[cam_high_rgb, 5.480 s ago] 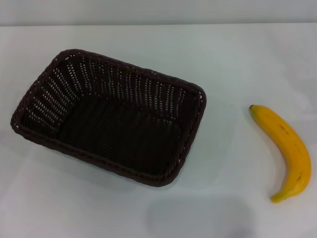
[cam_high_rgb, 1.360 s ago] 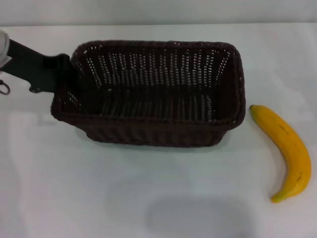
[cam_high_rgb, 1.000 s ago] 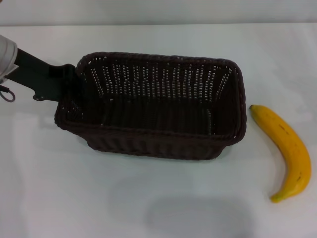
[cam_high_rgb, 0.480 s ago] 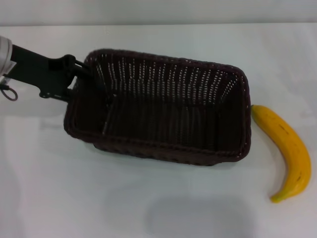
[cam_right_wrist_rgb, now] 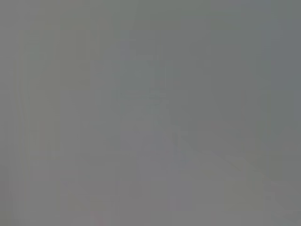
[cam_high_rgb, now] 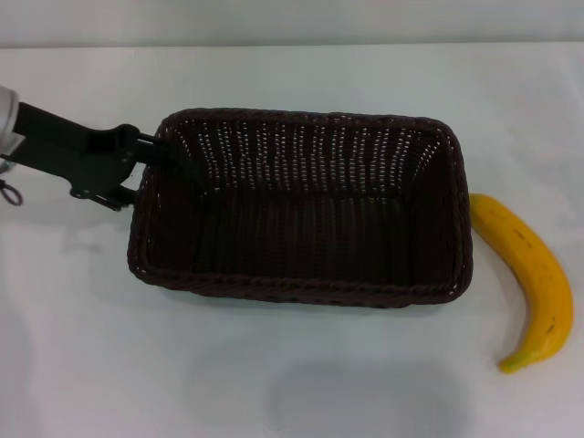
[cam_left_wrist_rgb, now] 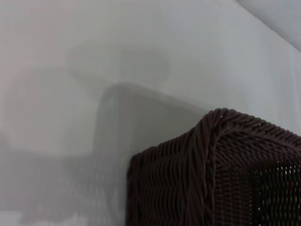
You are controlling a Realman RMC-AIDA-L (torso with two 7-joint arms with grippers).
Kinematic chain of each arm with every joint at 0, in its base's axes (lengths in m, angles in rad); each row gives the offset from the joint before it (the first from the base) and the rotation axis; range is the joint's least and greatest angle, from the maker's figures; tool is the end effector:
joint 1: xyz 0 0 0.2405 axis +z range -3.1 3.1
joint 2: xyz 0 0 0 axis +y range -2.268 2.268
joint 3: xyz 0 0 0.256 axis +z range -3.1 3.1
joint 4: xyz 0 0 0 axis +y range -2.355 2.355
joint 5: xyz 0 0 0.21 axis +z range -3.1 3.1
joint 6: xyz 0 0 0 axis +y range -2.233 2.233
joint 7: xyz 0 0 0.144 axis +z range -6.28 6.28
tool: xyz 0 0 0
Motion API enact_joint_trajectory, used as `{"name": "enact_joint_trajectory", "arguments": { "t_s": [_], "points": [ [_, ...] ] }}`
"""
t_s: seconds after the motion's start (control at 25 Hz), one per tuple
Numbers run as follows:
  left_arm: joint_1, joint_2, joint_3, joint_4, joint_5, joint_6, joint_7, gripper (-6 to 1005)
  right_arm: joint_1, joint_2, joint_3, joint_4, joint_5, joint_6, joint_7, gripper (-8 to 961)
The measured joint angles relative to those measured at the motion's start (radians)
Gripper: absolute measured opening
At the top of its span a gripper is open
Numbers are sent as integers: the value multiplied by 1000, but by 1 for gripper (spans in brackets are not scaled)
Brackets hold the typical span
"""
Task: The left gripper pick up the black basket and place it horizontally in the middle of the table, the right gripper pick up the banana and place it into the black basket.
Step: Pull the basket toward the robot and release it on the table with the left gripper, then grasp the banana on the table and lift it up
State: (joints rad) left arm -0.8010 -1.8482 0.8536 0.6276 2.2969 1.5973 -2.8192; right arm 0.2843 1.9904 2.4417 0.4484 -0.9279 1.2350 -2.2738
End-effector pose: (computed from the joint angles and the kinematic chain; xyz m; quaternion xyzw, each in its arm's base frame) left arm -0.2362 0.3927 0.0589 -0.7122 -0.6991 -0.0377 0.0501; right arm 0.3680 0.3184 0.1214 -0.6673 0.2438 0.3871 0.5878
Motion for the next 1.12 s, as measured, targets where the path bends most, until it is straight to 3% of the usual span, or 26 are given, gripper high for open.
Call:
{"name": "enact_joint_trajectory", "arguments": {
  "t_s": [0.12,0.24,0.4,0.44,0.56,0.68,0.84,1.0,1.12],
  "points": [
    [16,20,-1,4,-8,8,61,876,-18,-2,-3,21,-13,8,31,852],
    [41,40,-8,21,-18,12,111,876,-58,-15,-5,147,-139,-17,172,852],
    [82,49,-40,95,-41,20,178,876,-82,-57,-2,289,-322,-49,426,851],
    [96,48,-56,118,-54,23,199,876,-81,-78,-2,346,-414,-46,538,851],
    [133,35,-137,171,-104,24,302,876,-74,-106,-1,483,-605,-24,751,851],
    [169,12,-248,182,-203,22,453,876,-57,-117,1,646,-821,23,934,851],
    [258,-38,-318,183,-443,24,724,875,-4,-131,14,805,-1063,157,1117,851],
    [352,-78,-322,188,-622,15,948,875,66,-129,17,863,-1262,243,1294,851],
    [393,-95,-323,186,-685,-5,1019,875,125,-117,12,872,-1383,358,1356,851]
  ]
}}
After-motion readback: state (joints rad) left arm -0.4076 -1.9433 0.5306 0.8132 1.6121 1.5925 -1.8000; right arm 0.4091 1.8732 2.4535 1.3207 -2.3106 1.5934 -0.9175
